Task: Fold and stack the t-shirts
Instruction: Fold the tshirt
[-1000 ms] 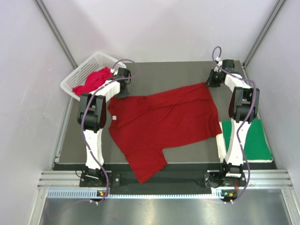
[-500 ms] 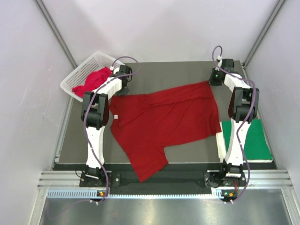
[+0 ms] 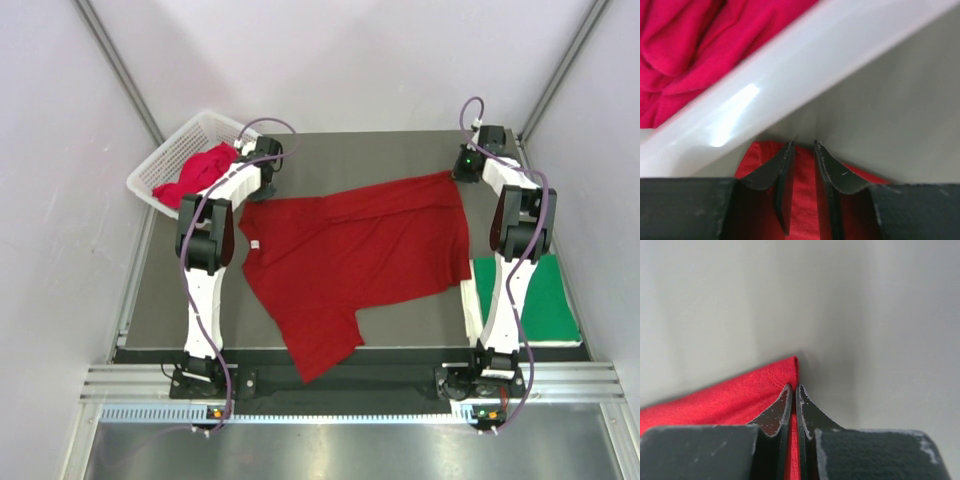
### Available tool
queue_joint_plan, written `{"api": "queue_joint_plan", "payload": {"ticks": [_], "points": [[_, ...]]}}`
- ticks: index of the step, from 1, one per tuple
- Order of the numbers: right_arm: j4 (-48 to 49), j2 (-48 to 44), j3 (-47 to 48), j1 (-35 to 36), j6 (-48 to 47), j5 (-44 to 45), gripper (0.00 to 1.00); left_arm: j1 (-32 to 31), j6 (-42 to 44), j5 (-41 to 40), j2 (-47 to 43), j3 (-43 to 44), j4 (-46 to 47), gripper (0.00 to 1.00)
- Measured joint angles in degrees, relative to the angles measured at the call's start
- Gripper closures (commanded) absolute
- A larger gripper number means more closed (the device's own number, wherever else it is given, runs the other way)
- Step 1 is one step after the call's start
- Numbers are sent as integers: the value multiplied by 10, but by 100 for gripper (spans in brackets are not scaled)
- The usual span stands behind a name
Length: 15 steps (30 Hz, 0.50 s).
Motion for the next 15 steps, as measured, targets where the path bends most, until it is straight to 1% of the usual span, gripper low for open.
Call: {"api": "queue_joint_plan", "payload": {"ticks": [2,5,6,7,9,13,15], "points": [[0,0,0,-1,1,-3,97,-1,10,13,-2,0,2,71],[-1,0,0,-2,6,-6,85,-2,24,37,-7,2,-3,69],[-2,-1,0,-2,7,-6,75,-3,31,42,-10,3,-8,66],[-4,-2,0,-2,9,-4,71,-4,39,46,-15,5,-15,60],[-14,-8,0,-3,11,6,64,-7,49,47,-30,6,-24,57],[-62,-23,1,-6,24,35,63,-15,64,51,-93,-10,-35,57],[-93,-37,1,-7,32,47,63,-23,73,61,-153,-46,-33,57]]}}
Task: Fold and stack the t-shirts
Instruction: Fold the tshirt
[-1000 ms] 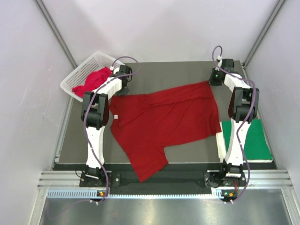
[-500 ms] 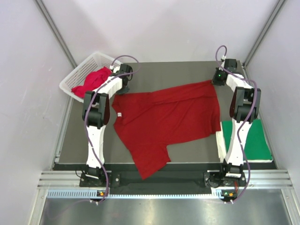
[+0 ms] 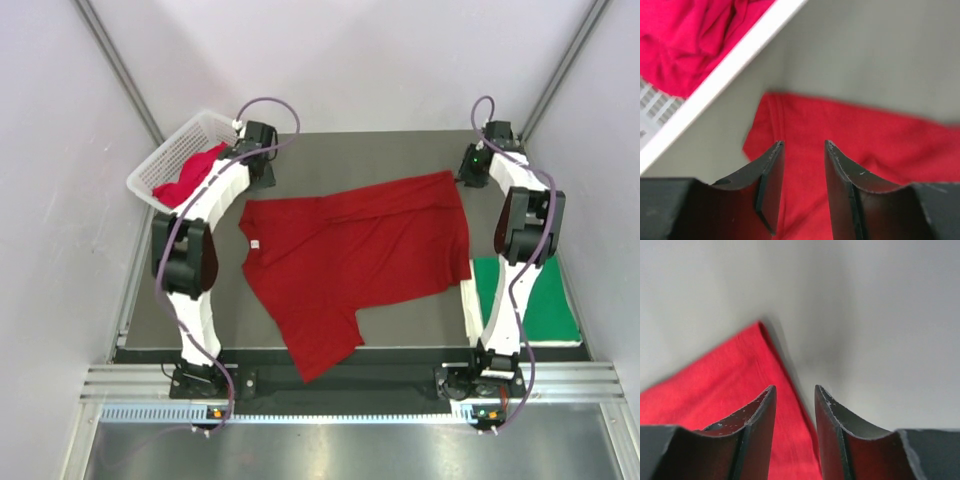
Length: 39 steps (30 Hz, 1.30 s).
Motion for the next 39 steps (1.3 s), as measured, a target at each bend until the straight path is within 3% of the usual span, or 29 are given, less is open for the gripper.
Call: {"api": "queue_joint_plan", "payload": {"ticks": [8,16,25,31,39], "points": [[-61,-166,-115,8,19,35,63,-79,-3,58,-235,-240,29,60],[-57,-304,-270,26,26,35,64,-112,-51,112,-261,-412,46,66],[-50,-370,-369,38,28,17,65,-128,-114,71,-329,-501,43,55],[-43,-396,-377,38,28,7,65,-104,-174,56,-412,-544,51,56],[-40,-407,-380,38,28,-2,66,-96,-248,57,-416,-613,47,57]]}}
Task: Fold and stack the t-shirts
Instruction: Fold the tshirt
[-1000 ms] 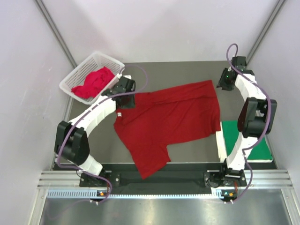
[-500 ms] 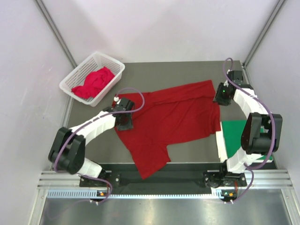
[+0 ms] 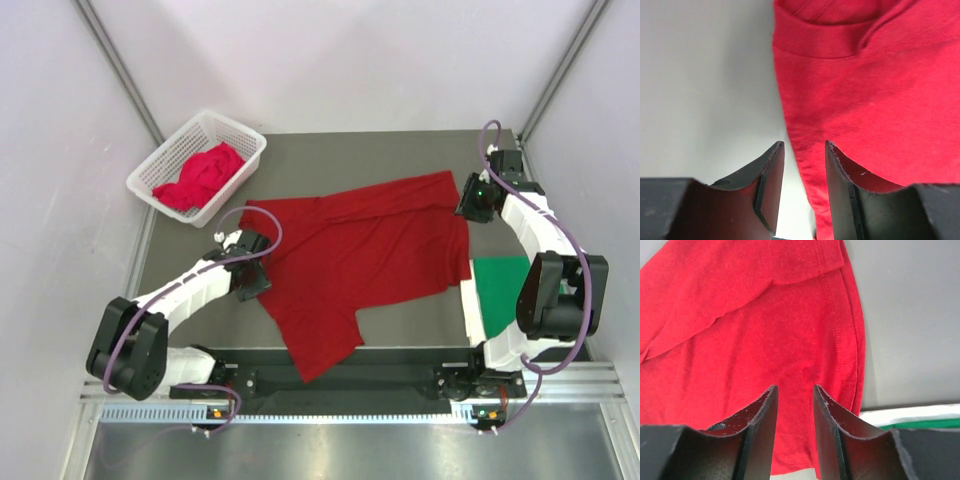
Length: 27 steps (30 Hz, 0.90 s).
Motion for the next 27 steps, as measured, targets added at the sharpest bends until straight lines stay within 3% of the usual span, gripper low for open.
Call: {"api": "queue_joint_plan", "payload": {"ticks": [10,13,14,18,27], "points": [[4,-1,-4,0,0,-3,66,0,-35,-26,3,-29,6,64],[5,-2,-5,0,0,-3,66,0,-40,-39,7,-29,7,71],[6,-2,-5,0,0,-3,66,-1,-40,-43,10,-29,10,80],[6,-3,-7,0,0,-3,66,-3,-39,-50,26,-19,21,100],[6,-3,-7,0,0,-2,66,-4,-27,-94,58,6,22,100]]}}
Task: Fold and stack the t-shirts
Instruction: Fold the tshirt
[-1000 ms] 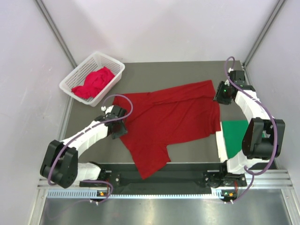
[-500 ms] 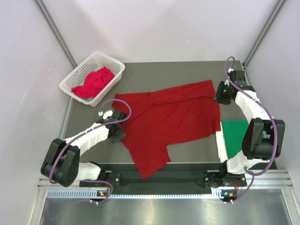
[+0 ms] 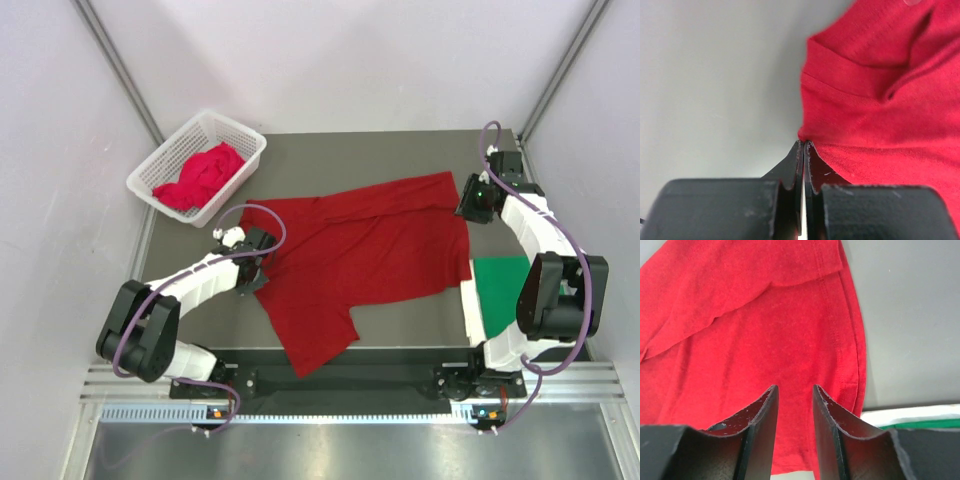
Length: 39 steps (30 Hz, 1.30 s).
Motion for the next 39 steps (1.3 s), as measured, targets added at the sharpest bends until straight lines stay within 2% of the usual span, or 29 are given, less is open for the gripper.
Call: {"api": "queue_joint_plan", "payload": {"ticks": [7,20,24,27,30,35,39], "points": [[0,0,0,0,0,0,66,37,17,-53,5,1,-4,100],[-2,0,0,0,0,15,66,84,35,-83,8,22,-47,100],[-6,0,-2,2,0,20,67,87,50,-91,7,46,-66,74],[-10,0,-11,11,1,28,70,84,79,-64,0,65,-75,73],[-14,0,-23,23,3,33,73,59,106,-32,-12,83,-77,72],[-9,-8,-67,76,19,48,79,-63,115,45,-18,105,-59,73],[-8,-14,-108,113,37,62,80,-116,100,110,-3,101,-32,72]]}}
